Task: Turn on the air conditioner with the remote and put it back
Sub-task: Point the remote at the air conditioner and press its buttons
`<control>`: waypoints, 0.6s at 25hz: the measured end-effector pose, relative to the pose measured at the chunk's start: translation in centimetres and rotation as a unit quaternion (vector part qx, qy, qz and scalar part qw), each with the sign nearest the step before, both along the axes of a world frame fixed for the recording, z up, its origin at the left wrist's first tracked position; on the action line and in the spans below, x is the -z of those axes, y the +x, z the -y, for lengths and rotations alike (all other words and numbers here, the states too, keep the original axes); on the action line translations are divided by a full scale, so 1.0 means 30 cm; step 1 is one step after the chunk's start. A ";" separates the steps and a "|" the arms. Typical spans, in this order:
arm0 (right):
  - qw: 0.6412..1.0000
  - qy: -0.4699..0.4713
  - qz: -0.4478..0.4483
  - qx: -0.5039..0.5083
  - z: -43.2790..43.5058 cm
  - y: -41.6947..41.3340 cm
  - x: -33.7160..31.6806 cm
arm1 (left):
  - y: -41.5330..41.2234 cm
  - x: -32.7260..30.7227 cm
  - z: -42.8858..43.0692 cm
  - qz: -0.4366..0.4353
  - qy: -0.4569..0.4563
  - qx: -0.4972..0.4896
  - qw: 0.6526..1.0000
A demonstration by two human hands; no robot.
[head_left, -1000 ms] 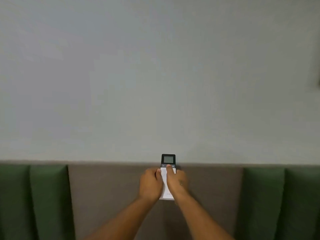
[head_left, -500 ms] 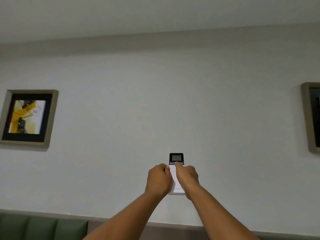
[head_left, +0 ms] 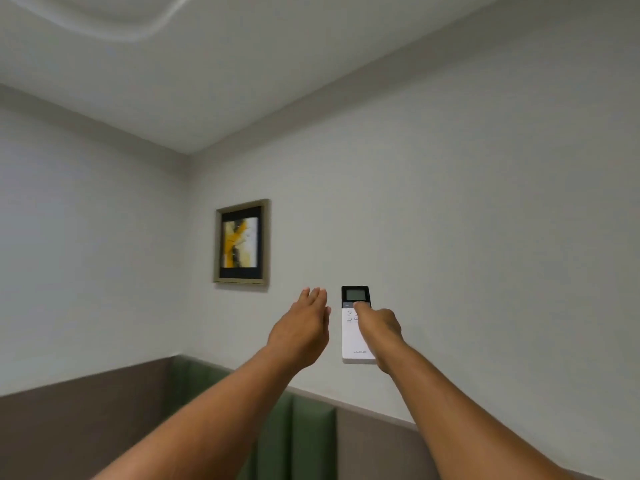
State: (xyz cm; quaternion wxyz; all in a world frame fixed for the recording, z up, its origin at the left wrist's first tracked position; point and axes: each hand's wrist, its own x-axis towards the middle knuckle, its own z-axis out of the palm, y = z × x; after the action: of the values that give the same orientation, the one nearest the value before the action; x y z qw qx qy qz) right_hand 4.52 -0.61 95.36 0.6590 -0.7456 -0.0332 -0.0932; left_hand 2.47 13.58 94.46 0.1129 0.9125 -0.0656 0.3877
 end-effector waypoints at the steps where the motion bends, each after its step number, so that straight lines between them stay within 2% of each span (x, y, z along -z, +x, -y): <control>1: 0.999 0.006 0.001 -0.033 -0.099 -0.018 -0.006 | -0.049 -0.017 -0.104 -0.003 0.006 -0.030 1.000; 5: 0.984 0.017 -0.003 -0.177 -0.565 -0.194 -0.031 | -0.379 -0.062 -0.543 -0.018 0.010 -0.191 0.981; 9: 0.946 0.044 0.000 -0.322 -0.991 -0.498 -0.075 | -0.825 -0.088 -0.901 -0.034 0.022 -0.354 0.934; 15: 0.874 0.060 -0.013 -0.482 -1.367 -0.987 -0.123 | -1.426 -0.137 -1.128 -0.050 0.026 -0.520 0.852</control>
State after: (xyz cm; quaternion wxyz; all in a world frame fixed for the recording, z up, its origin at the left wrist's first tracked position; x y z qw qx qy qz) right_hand -25.10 40.41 99.05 0.6661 -0.5971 -0.3748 0.2438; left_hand -40.32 47.43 98.58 -0.1260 0.8338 0.4144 0.3422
